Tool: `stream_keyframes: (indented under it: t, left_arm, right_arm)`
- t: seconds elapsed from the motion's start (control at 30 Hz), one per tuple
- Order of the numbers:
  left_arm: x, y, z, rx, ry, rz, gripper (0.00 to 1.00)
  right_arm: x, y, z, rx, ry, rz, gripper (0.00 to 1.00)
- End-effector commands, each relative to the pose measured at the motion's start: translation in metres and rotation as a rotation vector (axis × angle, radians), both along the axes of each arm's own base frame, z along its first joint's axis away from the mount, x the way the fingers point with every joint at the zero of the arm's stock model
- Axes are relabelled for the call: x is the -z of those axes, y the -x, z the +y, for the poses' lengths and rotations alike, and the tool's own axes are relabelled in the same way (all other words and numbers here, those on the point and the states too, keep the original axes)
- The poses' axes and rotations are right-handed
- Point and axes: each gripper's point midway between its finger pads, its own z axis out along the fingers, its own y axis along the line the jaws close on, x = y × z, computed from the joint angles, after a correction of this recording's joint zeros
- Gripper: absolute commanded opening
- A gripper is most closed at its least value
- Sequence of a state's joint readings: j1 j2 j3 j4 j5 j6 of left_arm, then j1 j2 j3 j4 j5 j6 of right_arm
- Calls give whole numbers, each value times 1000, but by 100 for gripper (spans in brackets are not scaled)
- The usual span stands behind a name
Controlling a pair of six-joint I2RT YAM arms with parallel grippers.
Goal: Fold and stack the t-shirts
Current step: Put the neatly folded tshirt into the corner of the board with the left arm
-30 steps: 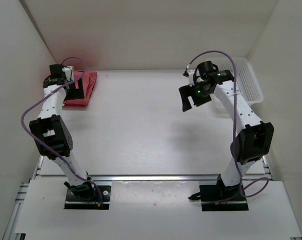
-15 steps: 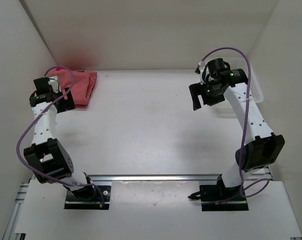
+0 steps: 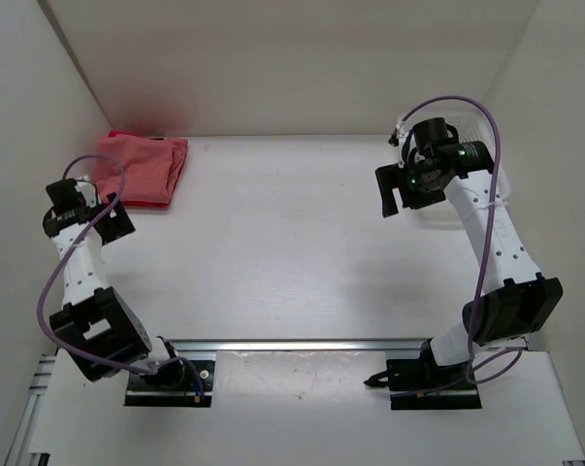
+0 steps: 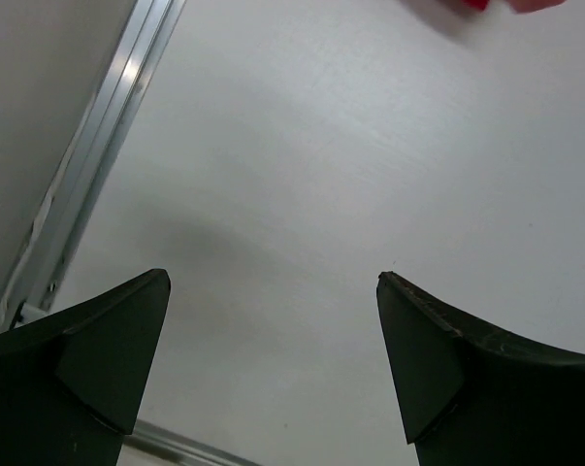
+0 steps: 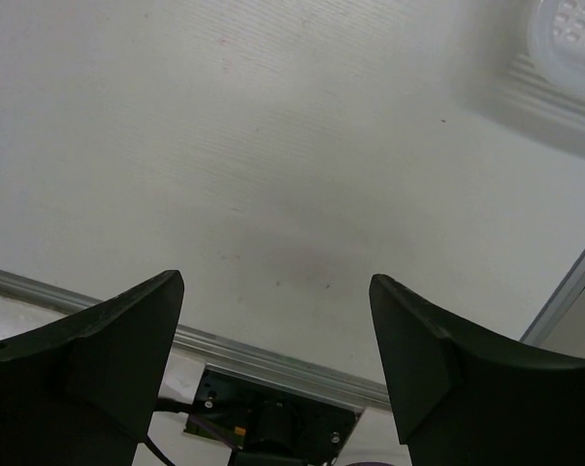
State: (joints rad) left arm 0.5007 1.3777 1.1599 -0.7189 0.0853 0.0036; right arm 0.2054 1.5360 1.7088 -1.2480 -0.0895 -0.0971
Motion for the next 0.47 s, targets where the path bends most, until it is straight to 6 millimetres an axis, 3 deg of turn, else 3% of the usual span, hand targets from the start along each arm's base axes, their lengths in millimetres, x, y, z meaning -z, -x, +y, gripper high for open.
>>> stream_keyframes:
  t: [0.0,0.13,0.43]
  left_arm:
    - [-9,27,10,-121,12,-61,99]
    - [-9,43,19,-177,-16,-76,99]
    - [-13,42,19,-174,-4,-83,99]
  right_arm:
    - [-12,7,-6,14,-23,-55,78]
    - [-13,9,-9,11,-14,-85,78]
    - [-12,13,-3,-16,0,-113,78]
